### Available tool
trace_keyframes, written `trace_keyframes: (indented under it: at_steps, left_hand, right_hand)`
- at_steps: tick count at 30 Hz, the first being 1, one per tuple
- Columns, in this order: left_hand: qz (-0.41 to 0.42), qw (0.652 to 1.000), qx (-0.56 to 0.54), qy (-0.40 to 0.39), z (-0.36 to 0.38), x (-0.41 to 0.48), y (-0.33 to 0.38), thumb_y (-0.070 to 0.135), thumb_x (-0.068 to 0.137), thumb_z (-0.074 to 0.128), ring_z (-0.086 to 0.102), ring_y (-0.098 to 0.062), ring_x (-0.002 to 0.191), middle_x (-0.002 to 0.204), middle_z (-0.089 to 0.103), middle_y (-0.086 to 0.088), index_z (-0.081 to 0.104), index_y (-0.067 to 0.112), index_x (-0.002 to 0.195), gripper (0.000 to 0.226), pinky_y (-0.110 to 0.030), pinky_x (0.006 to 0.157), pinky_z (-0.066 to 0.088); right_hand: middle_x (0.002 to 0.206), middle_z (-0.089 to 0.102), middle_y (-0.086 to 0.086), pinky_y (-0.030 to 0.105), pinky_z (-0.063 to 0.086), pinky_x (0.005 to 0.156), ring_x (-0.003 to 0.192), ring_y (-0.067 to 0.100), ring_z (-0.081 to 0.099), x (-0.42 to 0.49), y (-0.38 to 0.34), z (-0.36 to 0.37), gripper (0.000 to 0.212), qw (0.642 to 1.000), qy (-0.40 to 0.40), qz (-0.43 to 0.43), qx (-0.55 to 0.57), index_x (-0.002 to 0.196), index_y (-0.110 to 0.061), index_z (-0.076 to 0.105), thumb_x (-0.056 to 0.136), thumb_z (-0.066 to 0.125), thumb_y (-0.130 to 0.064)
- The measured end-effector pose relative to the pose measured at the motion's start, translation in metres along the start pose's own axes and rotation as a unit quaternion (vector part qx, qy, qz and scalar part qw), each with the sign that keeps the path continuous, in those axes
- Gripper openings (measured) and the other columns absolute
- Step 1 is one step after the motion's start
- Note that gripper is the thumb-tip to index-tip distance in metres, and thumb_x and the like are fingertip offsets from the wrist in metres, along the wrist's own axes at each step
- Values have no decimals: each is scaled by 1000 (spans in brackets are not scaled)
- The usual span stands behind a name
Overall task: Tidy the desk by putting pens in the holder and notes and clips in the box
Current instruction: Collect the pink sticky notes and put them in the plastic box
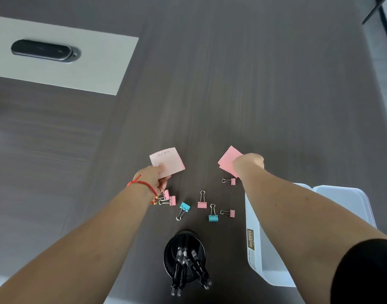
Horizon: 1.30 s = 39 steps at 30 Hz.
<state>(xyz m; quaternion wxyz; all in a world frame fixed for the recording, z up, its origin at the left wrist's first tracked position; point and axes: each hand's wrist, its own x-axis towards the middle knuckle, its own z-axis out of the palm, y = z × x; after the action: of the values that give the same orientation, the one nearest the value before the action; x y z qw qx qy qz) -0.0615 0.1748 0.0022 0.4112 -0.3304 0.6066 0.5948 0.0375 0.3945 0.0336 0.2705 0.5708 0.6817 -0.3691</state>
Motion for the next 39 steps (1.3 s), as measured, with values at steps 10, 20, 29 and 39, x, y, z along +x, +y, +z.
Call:
trace_keyframes:
  at_steps: [10,20,29,39]
  left_hand:
    - [33,998,46,-40,1,-34,17,11,97,49,57,-13,67,80,60,-1,48,18,107,12,-22,51,44]
    - [159,954,148,-208,74,-104,23,-4,95,44,62,-13,77,84,63,-3,56,19,86,27,-22,70,55]
    - [103,924,210,-303,136,-154,-19,-10,95,37,68,-17,76,82,67,-7,58,15,91,32,-35,82,55]
    - [122,870,398,-265,180,-164,-100,13,97,50,65,-21,70,78,63,-10,55,8,91,10,-26,61,58]
  right_hand:
    - [64,47,5,27,43,66,71,27,55,-9,-5,-8,11,995,60,-38,-73,86,-9,51,91,45,-17]
    - [84,66,1,19,46,60,66,14,54,-117,-1,-71,21,930,-80,-311,180,109,-14,70,89,62,-14]
    - [104,66,0,35,57,79,90,21,64,-108,93,-88,40,941,16,-202,271,111,-18,54,80,75,-31]
    - [89,62,-4,25,45,70,84,20,59,-85,184,-87,25,951,95,-160,245,103,-20,61,80,70,-21]
